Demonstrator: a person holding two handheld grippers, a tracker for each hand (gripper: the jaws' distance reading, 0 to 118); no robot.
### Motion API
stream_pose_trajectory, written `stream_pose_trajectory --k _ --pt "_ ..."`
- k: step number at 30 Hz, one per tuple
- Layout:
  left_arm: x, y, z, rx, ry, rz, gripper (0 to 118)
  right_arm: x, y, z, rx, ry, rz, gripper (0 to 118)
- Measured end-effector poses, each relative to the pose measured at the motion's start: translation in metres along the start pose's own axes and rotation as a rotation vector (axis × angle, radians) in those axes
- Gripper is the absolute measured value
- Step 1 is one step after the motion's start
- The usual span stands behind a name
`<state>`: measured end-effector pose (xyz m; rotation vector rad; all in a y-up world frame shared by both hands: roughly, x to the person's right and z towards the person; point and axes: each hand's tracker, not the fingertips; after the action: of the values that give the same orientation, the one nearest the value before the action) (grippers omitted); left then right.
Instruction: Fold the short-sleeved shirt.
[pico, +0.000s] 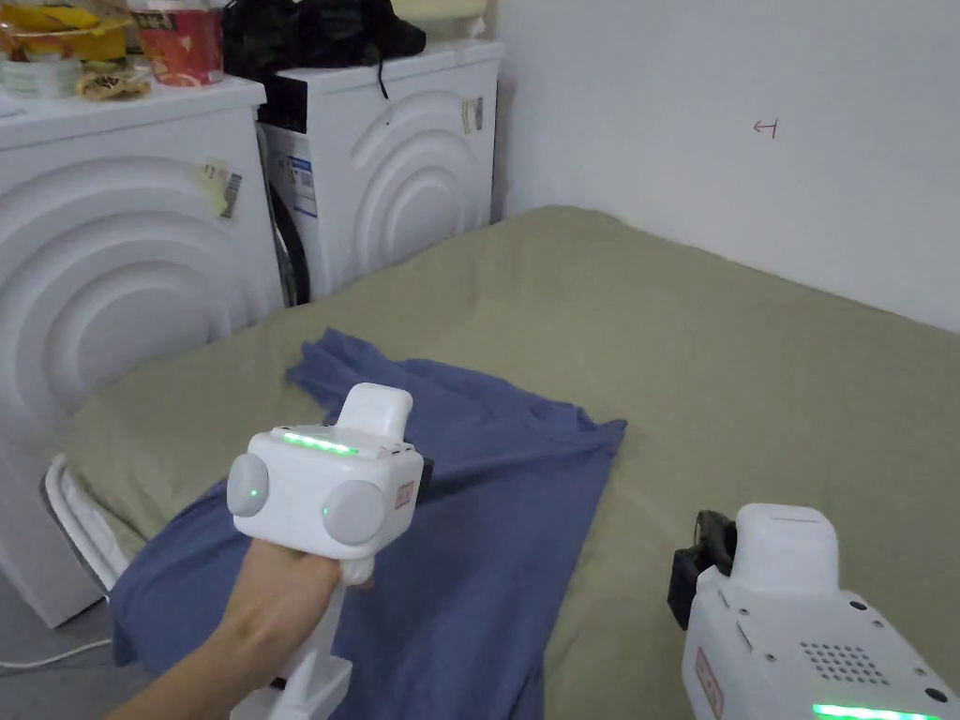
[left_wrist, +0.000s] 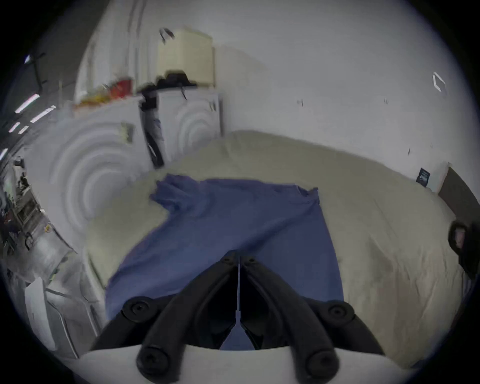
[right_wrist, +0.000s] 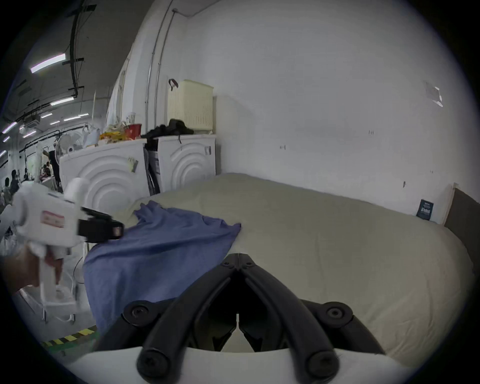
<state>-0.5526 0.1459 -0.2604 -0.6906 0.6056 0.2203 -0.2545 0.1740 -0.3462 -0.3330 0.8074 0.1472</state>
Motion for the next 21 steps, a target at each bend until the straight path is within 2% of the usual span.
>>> stream_pose_trajectory --k 5,7,8,10,11,12,16,18,19,20,21 --pt "0.012 0.016 -0.086 -0.209 -0.085 0.047 2 0.006 -0.018 -0.03 -0.05 0.0 -0.02 0" --pt "0.023 0.017 -0.095 -0.27 -0.081 -0.003 6 0.009 -0.024 -0.037 -0.068 -0.002 -0.016 0" --pt "0.025 0.017 -0.103 -0.313 -0.105 -0.009 32 0.01 -0.028 -0.037 -0.074 -0.006 -0.013 0" --pt "0.032 0.013 -0.111 -0.327 -0.062 -0.035 108 0.013 -0.034 -0.038 -0.087 -0.011 -0.016 0" --pt "0.039 0.008 -0.105 -0.337 -0.066 -0.061 118 0.015 -0.037 -0.038 -0.093 -0.011 -0.018 0" --pt "0.045 0.002 -0.105 -0.32 -0.06 -0.055 114 0.015 -0.04 -0.038 -0.104 -0.017 -0.018 0" --pt "0.057 -0.013 -0.114 -0.342 -0.027 -0.094 115 0.021 -0.044 -0.032 -0.119 -0.021 -0.035 0" --pt "0.061 -0.014 -0.111 -0.342 -0.023 -0.088 105 0.027 -0.045 -0.027 -0.122 -0.018 -0.045 0" --pt "0.049 -0.003 -0.122 -0.352 -0.027 -0.088 91 0.029 -0.044 -0.024 -0.126 -0.026 -0.048 0" --pt "0.051 -0.002 -0.117 -0.337 -0.017 -0.091 58 0.033 -0.041 -0.019 -0.128 -0.029 -0.056 0" --pt "0.054 0.0 -0.111 -0.325 -0.02 -0.092 17 0.038 -0.039 -0.013 -0.123 -0.035 -0.068 0"
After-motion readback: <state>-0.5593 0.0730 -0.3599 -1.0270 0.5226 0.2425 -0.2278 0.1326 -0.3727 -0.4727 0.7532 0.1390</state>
